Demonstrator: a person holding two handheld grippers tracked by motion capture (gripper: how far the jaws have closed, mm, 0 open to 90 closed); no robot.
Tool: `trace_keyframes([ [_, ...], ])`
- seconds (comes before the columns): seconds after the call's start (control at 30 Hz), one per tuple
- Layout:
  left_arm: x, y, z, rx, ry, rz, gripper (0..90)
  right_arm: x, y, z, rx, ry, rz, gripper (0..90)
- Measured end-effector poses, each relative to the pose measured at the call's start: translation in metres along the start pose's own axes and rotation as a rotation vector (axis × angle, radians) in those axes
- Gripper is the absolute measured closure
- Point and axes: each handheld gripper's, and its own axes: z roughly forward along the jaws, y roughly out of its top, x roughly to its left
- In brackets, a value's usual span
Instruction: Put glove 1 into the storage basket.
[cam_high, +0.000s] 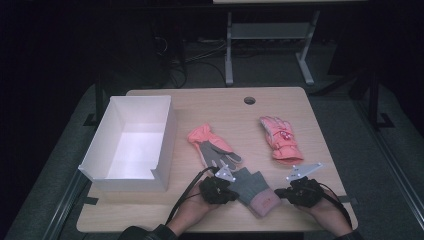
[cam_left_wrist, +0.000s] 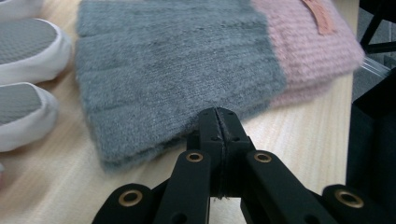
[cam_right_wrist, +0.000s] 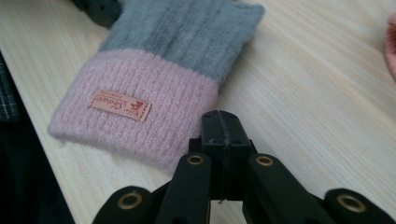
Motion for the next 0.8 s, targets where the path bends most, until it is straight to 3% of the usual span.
trace_keyframes([
  [0.4,0.016,0.008,-0.003,-0.015,0.019,-0.026,89.7,0.015,0.004,0.006,0.025,0.048,-0.046,90.0],
  [0.8,0.030,0.016,-0.001,-0.019,0.044,-0.034,89.7,0.036,0.009,0.015,0.024,0.128,-0.114,90.0],
])
